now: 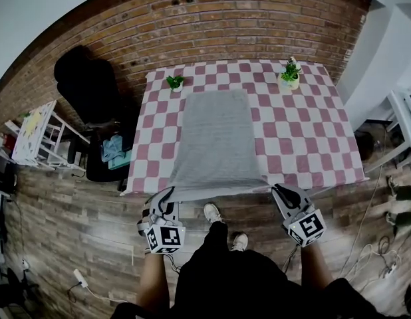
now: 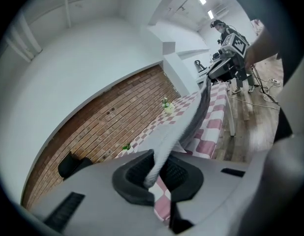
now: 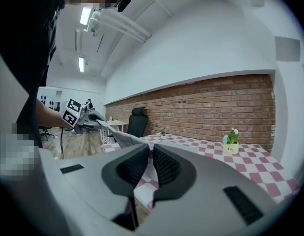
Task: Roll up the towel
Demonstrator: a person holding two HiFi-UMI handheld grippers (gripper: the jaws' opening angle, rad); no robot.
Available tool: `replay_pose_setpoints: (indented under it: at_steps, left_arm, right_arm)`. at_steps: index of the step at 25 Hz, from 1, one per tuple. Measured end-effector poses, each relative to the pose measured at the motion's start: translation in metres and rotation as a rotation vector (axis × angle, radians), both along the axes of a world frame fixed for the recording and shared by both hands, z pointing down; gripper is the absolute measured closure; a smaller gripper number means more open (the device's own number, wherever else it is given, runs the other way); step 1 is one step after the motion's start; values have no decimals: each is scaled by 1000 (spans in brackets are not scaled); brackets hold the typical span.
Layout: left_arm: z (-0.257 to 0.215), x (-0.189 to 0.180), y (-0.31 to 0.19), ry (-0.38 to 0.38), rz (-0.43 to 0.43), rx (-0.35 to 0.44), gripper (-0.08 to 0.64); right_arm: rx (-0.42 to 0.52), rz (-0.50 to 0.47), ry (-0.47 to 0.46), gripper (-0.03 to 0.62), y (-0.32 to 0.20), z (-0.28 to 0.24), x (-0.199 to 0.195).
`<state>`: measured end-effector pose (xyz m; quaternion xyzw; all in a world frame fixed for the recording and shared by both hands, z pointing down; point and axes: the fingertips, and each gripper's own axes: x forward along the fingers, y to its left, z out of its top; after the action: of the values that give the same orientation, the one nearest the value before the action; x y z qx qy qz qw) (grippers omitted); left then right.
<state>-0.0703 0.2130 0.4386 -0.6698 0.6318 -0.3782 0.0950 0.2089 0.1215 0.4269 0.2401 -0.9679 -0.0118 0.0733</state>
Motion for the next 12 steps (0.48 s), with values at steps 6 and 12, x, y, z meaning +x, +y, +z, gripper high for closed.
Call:
replay_pose_setpoints:
  at_steps: [6,12]
  left_arm:
    - [18,-21,-41,-17,14,-45,545]
    - [36,-51,-97,-38,60,-113,543]
  right_arm:
    - [45,36,22,558,-44,4,-21]
    - [53,42,84,560,-105,17,-52]
